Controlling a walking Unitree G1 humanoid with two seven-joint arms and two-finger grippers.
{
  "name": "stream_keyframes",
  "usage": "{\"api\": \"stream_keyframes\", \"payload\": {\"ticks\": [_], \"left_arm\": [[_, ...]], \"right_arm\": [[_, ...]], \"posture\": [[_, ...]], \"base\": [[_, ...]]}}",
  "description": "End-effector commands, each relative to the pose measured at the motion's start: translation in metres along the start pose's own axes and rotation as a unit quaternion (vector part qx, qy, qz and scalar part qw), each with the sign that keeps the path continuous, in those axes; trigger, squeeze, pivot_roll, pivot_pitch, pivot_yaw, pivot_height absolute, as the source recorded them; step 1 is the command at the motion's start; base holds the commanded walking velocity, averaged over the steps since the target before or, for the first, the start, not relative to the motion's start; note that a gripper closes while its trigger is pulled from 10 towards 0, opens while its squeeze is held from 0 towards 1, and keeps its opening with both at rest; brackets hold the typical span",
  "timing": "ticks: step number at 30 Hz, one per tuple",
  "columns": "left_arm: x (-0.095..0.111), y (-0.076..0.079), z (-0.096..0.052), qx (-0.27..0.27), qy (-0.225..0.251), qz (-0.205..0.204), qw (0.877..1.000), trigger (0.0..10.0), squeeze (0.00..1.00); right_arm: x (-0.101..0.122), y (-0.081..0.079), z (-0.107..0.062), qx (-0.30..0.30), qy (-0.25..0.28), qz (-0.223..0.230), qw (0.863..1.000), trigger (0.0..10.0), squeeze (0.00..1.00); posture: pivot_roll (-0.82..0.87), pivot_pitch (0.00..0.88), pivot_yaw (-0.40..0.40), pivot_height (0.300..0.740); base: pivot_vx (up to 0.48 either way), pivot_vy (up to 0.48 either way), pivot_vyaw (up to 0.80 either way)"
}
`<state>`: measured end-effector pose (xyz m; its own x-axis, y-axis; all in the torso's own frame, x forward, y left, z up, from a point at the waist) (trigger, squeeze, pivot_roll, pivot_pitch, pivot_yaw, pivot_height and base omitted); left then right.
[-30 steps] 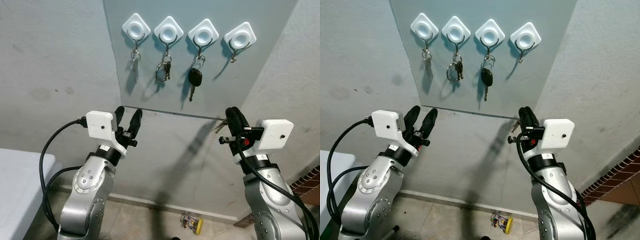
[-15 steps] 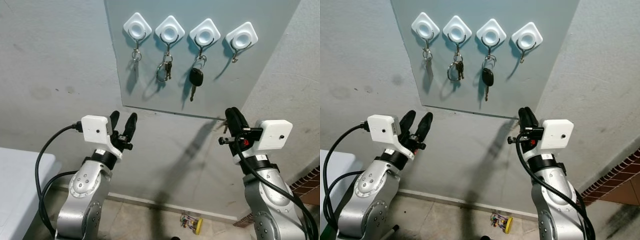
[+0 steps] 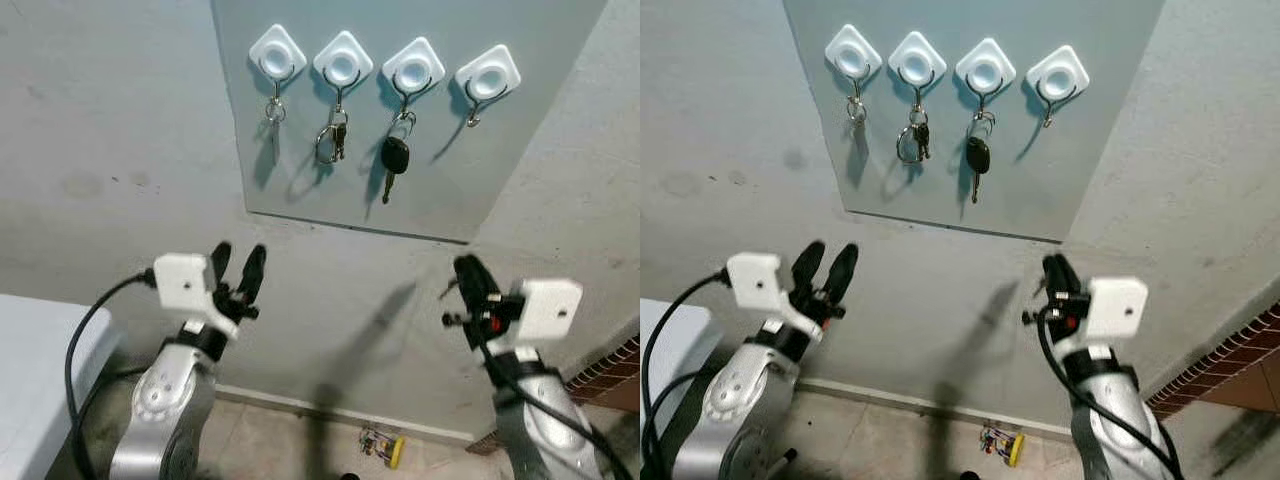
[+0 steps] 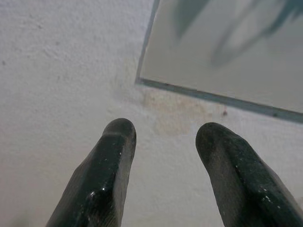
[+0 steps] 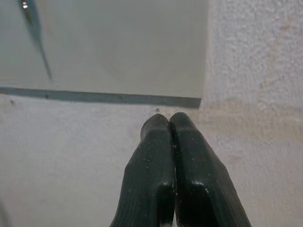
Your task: Hang keys on a hook
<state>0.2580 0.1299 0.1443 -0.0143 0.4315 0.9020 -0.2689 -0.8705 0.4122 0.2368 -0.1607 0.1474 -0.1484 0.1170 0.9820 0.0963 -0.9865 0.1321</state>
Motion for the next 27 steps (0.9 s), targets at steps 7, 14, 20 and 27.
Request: {"api": "stream_keyframes", "payload": {"ticks": [7, 14, 20, 27], "left_arm": [[-0.0018, 0.0085, 0.0051, -0.030, 0.003, 0.009, 0.999, 10.0, 0.00], [-0.0026, 0.0078, 0.0065, -0.031, 0.001, 0.000, 1.000, 10.0, 0.00], [-0.0027, 0.0070, 0.0070, -0.026, 0.003, -0.008, 1.000, 10.0, 0.00], [-0.0026, 0.0071, 0.0064, -0.022, 0.002, -0.011, 1.000, 10.0, 0.00]], "right_arm": [[0.0127, 0.0031, 0.0041, -0.002, 0.033, -0.007, 0.999, 10.0, 0.00], [0.0099, 0.0039, 0.0034, -0.006, 0.025, 0.000, 1.000, 10.0, 0.00], [0.0094, 0.0029, 0.0033, -0.003, 0.024, 0.002, 1.000, 10.0, 0.00], [0.0094, 0.0029, 0.0039, 0.000, 0.023, 0.000, 1.000, 10.0, 0.00]], "posture": [[-0.10, 0.073, -0.007, 0.740], [-0.10, 0.073, -0.005, 0.740], [-0.10, 0.078, -0.009, 0.740], [-0.09, 0.080, -0.013, 0.740]], "base": [[0.000, 0.000, 0.00], [0.000, 0.000, -0.11], [0.000, 0.000, -0.74], [0.000, 0.000, -0.73]]}}
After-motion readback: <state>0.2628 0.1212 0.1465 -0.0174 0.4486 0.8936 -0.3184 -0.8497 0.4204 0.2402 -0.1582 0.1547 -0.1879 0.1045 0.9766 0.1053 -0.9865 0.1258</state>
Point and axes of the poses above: a point about 5 cm out from each wrist's last joint towards the gripper, its own z axis pointing out of the wrist towards the gripper, its own x axis along the axis of the wrist's last joint, y = z × x, the point moved 1 cm from there along z, pointing out of the wrist towards the gripper, and after that the axes turned 13 degrees about -z, right-handed, at the moved point
